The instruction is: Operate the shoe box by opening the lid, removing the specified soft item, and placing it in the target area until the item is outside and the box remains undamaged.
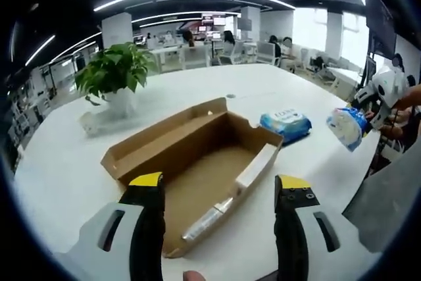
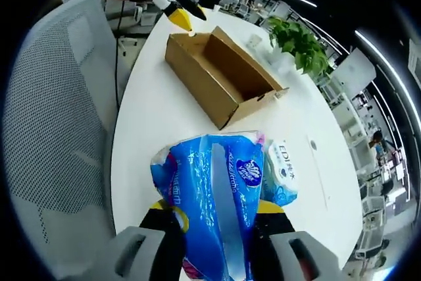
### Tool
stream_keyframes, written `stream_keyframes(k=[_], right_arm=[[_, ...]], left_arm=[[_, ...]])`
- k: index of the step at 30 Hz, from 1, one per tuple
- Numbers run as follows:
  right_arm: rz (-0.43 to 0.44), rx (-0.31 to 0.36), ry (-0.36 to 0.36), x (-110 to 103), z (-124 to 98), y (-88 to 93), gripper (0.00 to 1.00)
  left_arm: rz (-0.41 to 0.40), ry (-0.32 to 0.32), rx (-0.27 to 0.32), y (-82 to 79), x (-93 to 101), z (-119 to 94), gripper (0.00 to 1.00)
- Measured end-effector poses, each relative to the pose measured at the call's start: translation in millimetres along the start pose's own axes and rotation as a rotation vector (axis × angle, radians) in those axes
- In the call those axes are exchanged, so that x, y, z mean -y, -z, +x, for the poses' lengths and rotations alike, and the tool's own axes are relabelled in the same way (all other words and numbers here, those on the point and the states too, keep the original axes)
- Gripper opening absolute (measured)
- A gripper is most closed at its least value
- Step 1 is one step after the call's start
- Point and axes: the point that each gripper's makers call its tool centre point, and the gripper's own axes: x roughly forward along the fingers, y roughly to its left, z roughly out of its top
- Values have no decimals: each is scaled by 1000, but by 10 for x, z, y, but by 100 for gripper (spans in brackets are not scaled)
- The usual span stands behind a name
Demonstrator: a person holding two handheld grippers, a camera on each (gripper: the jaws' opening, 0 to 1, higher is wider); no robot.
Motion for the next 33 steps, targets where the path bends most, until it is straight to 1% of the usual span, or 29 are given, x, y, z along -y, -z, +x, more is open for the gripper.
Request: stream_keyframes(k=[5,7,8,13,17,21,25,29,33], right_arm=[[-20,-23,-1,190,-16,156,33],[-6,-30,-6,291,6,239,33],[17,-35,-20,331,29,293,34],[34,-45,-18,538,94,437,34],[55,-63,-17,759,168,588,34],[67,-74,-19,890,240,692,34],[79,-94,-29,983,350,818,34],[66,-113,-51,1002,447,921,34],[57,-132,-75,1019,530,1026,34]], left_arm=[[1,-7,-4,13,-20,4,66],[3,-9,-5,16,-24,2,66],[5,-9,-8,22,-25,3,66],[11,-15,-15,37,-35,4,66],[23,-25,-26,61,-55,6,66],[28,-35,-31,67,-75,4,66],[22,-50,-35,88,-121,-6,66],[16,-69,-39,106,-178,-15,66],[19,-77,-44,120,-194,-18,66]])
